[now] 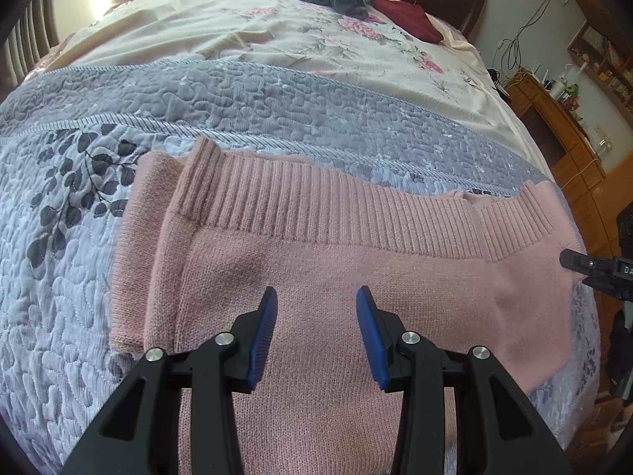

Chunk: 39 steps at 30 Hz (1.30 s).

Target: Fold small clothes

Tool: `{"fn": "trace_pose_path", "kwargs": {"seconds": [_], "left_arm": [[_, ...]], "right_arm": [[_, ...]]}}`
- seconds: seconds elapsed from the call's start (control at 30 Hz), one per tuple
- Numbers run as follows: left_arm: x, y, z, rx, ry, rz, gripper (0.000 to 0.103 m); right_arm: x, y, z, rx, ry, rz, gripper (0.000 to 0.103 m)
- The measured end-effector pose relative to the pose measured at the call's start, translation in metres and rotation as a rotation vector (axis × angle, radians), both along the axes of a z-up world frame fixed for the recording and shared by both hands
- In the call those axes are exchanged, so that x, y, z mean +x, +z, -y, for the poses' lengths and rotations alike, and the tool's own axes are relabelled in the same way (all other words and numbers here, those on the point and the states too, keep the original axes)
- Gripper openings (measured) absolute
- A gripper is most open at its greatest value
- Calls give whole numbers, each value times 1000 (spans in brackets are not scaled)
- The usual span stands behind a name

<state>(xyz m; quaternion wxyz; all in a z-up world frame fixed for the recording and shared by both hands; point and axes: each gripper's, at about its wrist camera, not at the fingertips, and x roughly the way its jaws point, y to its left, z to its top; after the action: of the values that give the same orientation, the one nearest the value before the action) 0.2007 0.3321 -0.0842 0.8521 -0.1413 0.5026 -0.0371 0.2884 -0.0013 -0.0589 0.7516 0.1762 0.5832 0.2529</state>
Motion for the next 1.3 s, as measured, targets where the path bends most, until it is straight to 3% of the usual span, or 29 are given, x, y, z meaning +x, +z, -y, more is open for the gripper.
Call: {"fn": "trace_pose_path", "kwargs": {"seconds": [0.13, 0.4, 0.5, 0.6, 0.77, 0.93, 1.17, 1.3], "left_arm": [[-4, 5, -5, -36, 7, 15, 42], [-9, 5, -9, -107, 19, 14, 42], [-9, 5, -10, -138, 18, 12, 42], [-8, 5, -8, -174, 14, 4, 42], [-1, 1, 4, -305, 14, -35, 45], [12, -8, 28, -459, 4, -86, 52], [36, -37, 62, -569, 29, -170, 53], [49, -48, 77, -575, 38, -197, 53]], "right_arm": [[3, -3, -37, -35, 60, -10, 14], [8, -40, -93, -106, 107, -101, 16], [9, -51, -96, -89, 93, -137, 24], [10, -58, -97, -35, 95, -171, 40], [11, -51, -85, 60, 73, -214, 51], [3, -21, -53, 87, 23, -156, 54], [-17, -15, 18, 33, -69, -107, 54], [-34, -29, 50, 33, -112, -117, 54]]}}
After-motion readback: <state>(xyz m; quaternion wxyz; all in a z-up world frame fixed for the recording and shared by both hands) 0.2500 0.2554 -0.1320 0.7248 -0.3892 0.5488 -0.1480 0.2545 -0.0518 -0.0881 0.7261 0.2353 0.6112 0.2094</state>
